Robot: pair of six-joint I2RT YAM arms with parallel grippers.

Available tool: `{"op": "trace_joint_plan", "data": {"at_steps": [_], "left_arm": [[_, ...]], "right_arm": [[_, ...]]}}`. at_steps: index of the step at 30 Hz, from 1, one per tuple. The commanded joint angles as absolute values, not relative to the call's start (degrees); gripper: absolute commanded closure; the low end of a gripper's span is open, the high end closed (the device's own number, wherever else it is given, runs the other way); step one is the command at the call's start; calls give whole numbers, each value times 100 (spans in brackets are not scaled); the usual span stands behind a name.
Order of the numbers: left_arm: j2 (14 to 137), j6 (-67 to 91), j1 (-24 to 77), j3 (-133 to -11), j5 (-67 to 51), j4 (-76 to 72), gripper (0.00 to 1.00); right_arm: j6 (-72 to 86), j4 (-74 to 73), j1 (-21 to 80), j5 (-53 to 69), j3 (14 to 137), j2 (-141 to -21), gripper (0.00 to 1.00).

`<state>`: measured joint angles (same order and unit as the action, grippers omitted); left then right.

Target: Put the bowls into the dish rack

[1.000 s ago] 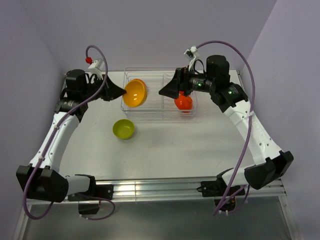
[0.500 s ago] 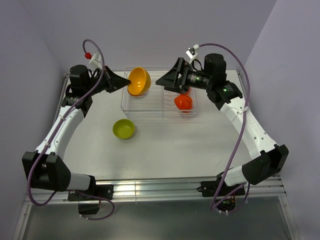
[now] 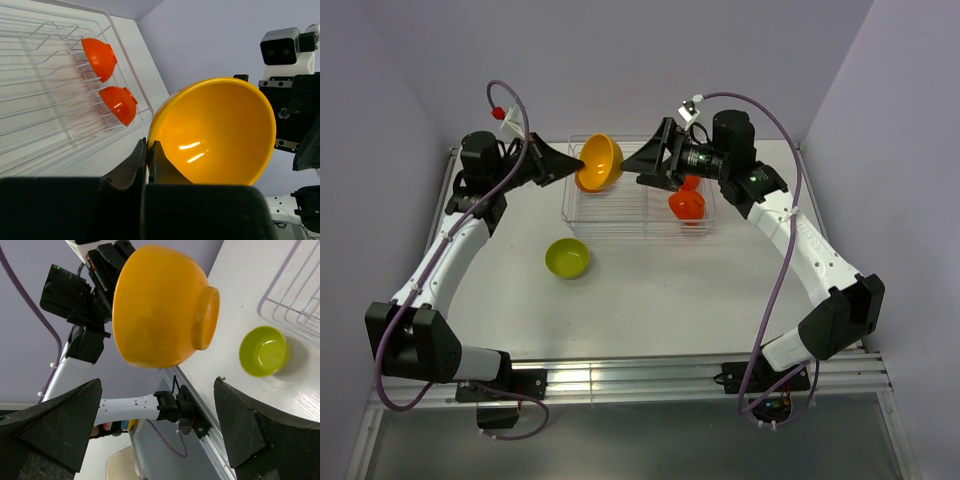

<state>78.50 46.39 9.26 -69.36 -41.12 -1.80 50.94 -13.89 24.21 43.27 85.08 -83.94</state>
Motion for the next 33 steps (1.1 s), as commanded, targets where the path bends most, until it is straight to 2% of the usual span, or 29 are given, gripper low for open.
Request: {"op": "trace_joint_plan", "data": {"at_steps": [1,20,33], "left_arm": [[7743,4807,993,-6926,-4280,-633,100],[7611,5247,1081,-6662,-4491,-1037,100],[7523,5265,1134,-6557,-4535,-1072,100]], "right_arm": [[5063,-958,2505,4421,8692,-8420,0],[4245,-1406,2786,4192,8693,-8464,0],[4104,-1187,2795,4105,8842,-8490,0]]}}
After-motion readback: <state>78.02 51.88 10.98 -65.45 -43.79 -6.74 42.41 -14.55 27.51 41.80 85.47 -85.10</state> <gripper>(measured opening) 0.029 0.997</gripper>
